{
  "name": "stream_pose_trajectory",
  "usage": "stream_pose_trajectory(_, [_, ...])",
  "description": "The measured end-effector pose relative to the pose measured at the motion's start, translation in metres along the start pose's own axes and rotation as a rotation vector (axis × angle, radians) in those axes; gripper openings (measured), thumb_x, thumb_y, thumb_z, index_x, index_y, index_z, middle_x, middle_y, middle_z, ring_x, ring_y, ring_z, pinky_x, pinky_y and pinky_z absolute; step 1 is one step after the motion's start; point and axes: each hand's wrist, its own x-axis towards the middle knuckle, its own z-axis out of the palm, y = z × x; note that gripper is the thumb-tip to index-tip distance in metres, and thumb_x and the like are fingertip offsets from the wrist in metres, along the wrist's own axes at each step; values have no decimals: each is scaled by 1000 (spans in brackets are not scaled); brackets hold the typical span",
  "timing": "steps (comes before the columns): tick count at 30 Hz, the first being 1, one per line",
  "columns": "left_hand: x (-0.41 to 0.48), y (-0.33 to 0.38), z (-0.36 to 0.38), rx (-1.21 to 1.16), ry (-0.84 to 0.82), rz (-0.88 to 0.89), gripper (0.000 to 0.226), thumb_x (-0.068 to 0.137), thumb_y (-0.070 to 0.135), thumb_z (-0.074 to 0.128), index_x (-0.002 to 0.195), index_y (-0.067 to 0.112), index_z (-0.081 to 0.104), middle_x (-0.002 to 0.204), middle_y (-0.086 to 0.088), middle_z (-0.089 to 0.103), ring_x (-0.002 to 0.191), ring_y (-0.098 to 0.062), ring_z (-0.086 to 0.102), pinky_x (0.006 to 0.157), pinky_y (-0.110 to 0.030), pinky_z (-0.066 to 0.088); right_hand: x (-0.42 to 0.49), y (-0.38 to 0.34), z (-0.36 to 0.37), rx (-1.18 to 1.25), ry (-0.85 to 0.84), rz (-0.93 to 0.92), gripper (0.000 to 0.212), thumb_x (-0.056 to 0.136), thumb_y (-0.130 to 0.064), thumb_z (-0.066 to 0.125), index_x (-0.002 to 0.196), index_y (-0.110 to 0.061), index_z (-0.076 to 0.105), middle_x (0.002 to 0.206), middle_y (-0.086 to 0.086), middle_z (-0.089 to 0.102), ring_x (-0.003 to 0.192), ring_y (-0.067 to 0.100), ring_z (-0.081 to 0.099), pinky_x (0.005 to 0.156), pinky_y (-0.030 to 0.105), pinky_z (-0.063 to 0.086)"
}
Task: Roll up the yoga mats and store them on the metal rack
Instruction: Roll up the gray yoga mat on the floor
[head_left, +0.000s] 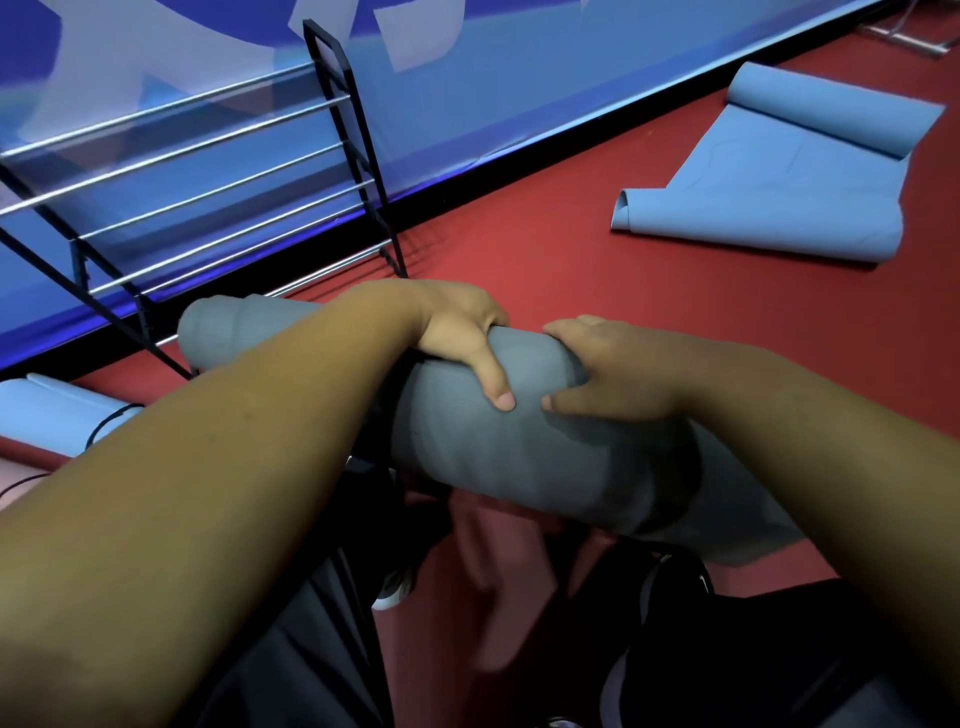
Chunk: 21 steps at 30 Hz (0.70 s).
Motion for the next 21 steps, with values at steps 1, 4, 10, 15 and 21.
stream_pose_trajectory(1, [-1, -1, -2, -19, -6, -6, 64, 51, 67, 97, 101, 33, 77, 92, 17, 79, 87, -11, 77, 89, -41, 64, -1, -3, 2, -46, 11, 12, 107, 84, -74, 70, 167, -28, 22, 159, 0, 39, 144, 30, 44, 118, 47, 40])
stream_pose_trajectory(4, [-5, 0, -8, -95, -51, -7, 56, 59, 59, 98, 104, 31, 80, 94, 13, 82, 87, -12, 80, 92, -41, 64, -8, -12, 10, -239, 2, 78, 146, 64, -90, 75, 170, -25, -2, 166, 3, 27, 147, 36, 38, 120, 51, 35])
stream_pose_trajectory(10, [-11, 0, -12, -186, -158, -31, 51, 72, 50, 94, 114, 26, 79, 102, 6, 83, 93, -18, 81, 97, -44, 63, -7, -17, 20, -322, 152, 101, 150, 48, -88, 85, 165, -27, 13, 148, -1, 43, 130, 31, 48, 103, 51, 46])
stream_pose_trajectory(15, [-7, 1, -7, -184, -164, -29, 55, 75, 57, 90, 119, 28, 74, 105, 7, 82, 96, -17, 80, 98, -45, 62, -1, -10, 11, -246, 129, 79, 109, 42, -83, 88, 130, -35, 46, 130, -11, 53, 119, 25, 50, 89, 48, 45])
stream_pose_trajectory(21, [-12, 6, -2, 77, -21, 25, 70, 87, 77, 69, 142, 35, 61, 127, 12, 68, 115, -14, 66, 104, -36, 50, 6, 7, -2, 64, -32, 76, 84, 40, -68, 97, 109, -37, 61, 109, -16, 66, 100, 14, 64, 89, 42, 58])
